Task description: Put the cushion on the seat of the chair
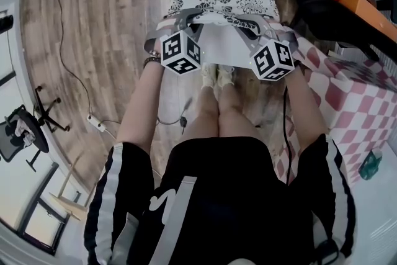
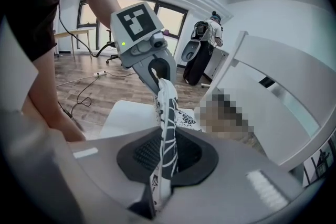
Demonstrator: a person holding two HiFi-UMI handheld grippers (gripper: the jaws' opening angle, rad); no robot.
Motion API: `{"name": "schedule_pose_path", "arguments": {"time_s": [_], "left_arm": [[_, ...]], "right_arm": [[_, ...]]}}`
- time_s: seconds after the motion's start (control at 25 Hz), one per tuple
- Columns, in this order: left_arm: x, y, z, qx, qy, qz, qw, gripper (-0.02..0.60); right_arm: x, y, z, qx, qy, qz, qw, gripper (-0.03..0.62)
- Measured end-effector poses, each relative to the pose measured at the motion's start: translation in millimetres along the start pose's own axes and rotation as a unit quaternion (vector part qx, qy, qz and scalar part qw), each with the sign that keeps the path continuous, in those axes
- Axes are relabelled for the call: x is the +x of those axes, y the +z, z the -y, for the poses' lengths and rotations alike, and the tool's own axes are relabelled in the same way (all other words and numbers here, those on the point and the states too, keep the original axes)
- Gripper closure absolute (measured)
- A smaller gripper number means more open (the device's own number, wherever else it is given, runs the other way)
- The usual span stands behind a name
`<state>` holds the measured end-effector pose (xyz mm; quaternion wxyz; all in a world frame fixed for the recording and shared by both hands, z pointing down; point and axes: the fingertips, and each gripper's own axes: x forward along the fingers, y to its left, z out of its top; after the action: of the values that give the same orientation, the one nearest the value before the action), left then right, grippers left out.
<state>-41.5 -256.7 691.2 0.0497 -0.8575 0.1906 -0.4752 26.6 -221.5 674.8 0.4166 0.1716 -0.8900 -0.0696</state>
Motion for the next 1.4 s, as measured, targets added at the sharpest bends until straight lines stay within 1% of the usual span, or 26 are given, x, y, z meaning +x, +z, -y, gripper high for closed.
{"name": "schedule_pose_path", "arguments": {"time_s": [0.28, 0.76, 0.96, 1.12, 1.4], "left_arm": [[13, -17, 21, -0.006, -0.033, -0.009, 0.9994, 0.548], [33, -38, 49, 0.011, -0.058, -0.030, 0.9978, 0.545], [42, -47, 56, 0.020, -0.055, -0.041, 0.9975, 0.543], [49, -53, 66, 0.024, -0.062, -0.048, 0.9967, 0.543], [59, -66, 85, 0.021, -0.065, -0.056, 0.9961, 0.541]], "right_arm": [[13, -15, -28, -0.002, 0.022, -0.015, 1.000, 0.572], [32, -39, -58, 0.022, 0.043, -0.028, 0.998, 0.569], [42, -48, -67, 0.024, 0.045, -0.038, 0.998, 0.568], [49, -58, -76, 0.025, 0.048, -0.047, 0.997, 0.565], [59, -72, -92, 0.038, 0.050, -0.058, 0.996, 0.562]]}}
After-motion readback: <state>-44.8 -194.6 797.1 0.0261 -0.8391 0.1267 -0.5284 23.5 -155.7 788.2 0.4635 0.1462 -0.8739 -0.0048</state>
